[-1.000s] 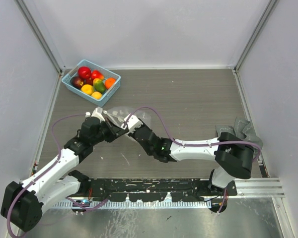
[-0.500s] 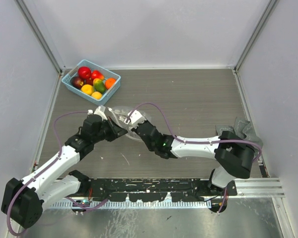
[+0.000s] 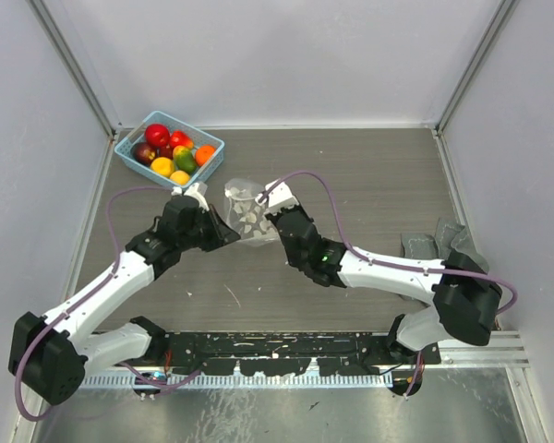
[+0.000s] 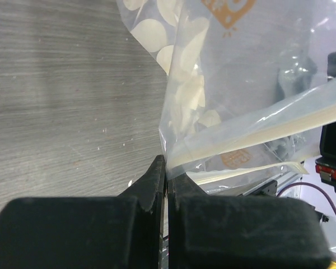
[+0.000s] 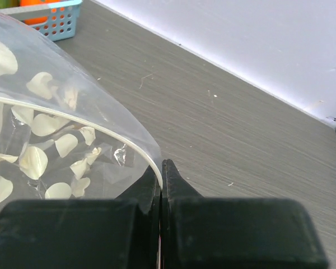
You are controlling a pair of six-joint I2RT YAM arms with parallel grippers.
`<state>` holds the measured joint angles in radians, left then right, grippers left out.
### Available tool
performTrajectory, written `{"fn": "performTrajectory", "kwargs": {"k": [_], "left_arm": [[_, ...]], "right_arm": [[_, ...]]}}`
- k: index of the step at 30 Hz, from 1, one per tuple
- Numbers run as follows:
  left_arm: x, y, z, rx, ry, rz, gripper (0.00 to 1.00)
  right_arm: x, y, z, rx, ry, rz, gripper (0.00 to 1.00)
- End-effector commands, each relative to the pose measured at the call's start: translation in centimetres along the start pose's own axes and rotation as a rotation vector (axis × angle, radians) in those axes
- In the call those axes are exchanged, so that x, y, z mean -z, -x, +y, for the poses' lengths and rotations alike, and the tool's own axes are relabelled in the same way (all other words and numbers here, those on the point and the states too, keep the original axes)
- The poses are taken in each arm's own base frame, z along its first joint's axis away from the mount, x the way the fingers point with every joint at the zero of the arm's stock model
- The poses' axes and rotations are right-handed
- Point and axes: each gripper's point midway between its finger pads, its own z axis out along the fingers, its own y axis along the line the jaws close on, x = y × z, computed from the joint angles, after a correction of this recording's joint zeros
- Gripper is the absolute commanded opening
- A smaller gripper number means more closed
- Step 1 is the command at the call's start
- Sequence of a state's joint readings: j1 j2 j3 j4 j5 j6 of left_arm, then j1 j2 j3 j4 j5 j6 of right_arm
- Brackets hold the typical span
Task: Place the food in the zip-top bag and seal the zipper
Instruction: Open the zipper of the food storage bag.
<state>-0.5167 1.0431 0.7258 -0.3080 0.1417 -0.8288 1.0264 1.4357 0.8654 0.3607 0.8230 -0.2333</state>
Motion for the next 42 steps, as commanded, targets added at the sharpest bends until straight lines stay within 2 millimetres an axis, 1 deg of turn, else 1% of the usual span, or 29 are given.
{"fn": "performTrajectory", "kwargs": {"k": [1, 4, 7, 11, 13, 18, 20, 23, 26, 28, 29, 30, 31, 38, 42], "left_arm": [[-0.5, 1.6, 0.1, -0.074, 0.052, -0.019, 0.00], [-1.4, 2.3, -0.8, -0.091, 0.042, -0.011, 0.00], [-2.3, 2.8, -2.2, -0.106, -0.001, -0.007, 0.00], [-3.2, 2.8, -3.8, -0.125, -0.042, 0.007, 0.00], [-4.2, 2.4, -3.6, -0.126, -0.029, 0.033, 0.00], [-4.7, 2.0, -4.1, -0.093, -0.065, 0.041, 0.00], [-4.8, 1.9, -4.1, -0.087, -0.069, 0.044, 0.00], [-5.0, 1.8, -4.0, -0.087, -0.064, 0.052, 0.00], [-5.0, 1.7, -3.9, -0.089, -0.063, 0.056, 0.00], [-5.0, 1.8, -3.8, -0.094, -0.055, 0.052, 0.00], [-5.0, 1.8, -3.7, -0.097, -0.049, 0.053, 0.00], [-5.1, 1.8, -3.7, -0.098, -0.047, 0.054, 0.00], [-5.2, 1.8, -3.7, -0.098, -0.045, 0.056, 0.00], [-5.7, 2.4, -4.0, -0.116, -0.032, 0.058, 0.00], [-6.0, 2.9, -4.7, -0.115, -0.048, 0.054, 0.08]], "right_arm": [[1.2, 1.8, -4.3, -0.031, -0.146, -0.013, 0.00], [1.7, 1.6, -5.3, -0.020, -0.168, -0.004, 0.00], [1.9, 1.2, -5.9, -0.005, -0.175, 0.012, 0.00], [2.0, 0.5, -5.7, 0.001, -0.155, 0.038, 0.00], [1.9, -0.1, -5.5, 0.012, -0.145, 0.054, 0.01], [2.3, -0.8, -4.4, 0.011, -0.050, 0.083, 0.17], [2.5, -0.9, -4.0, 0.004, -0.017, 0.090, 0.21], [2.8, -0.9, -3.9, 0.000, 0.005, 0.097, 0.23], [2.9, -1.2, -4.0, 0.007, 0.005, 0.111, 0.23], [3.1, -1.3, -3.8, 0.006, 0.019, 0.122, 0.22], [3.1, -1.2, -3.7, 0.001, 0.029, 0.123, 0.16], [3.2, -0.9, -3.5, -0.008, 0.043, 0.119, 0.05], [3.2, -0.9, -3.4, -0.012, 0.051, 0.117, 0.01], [2.9, -0.2, -4.5, 0.011, -0.004, 0.144, 0.00], [2.6, -0.1, -5.1, 0.009, -0.028, 0.164, 0.00]]}}
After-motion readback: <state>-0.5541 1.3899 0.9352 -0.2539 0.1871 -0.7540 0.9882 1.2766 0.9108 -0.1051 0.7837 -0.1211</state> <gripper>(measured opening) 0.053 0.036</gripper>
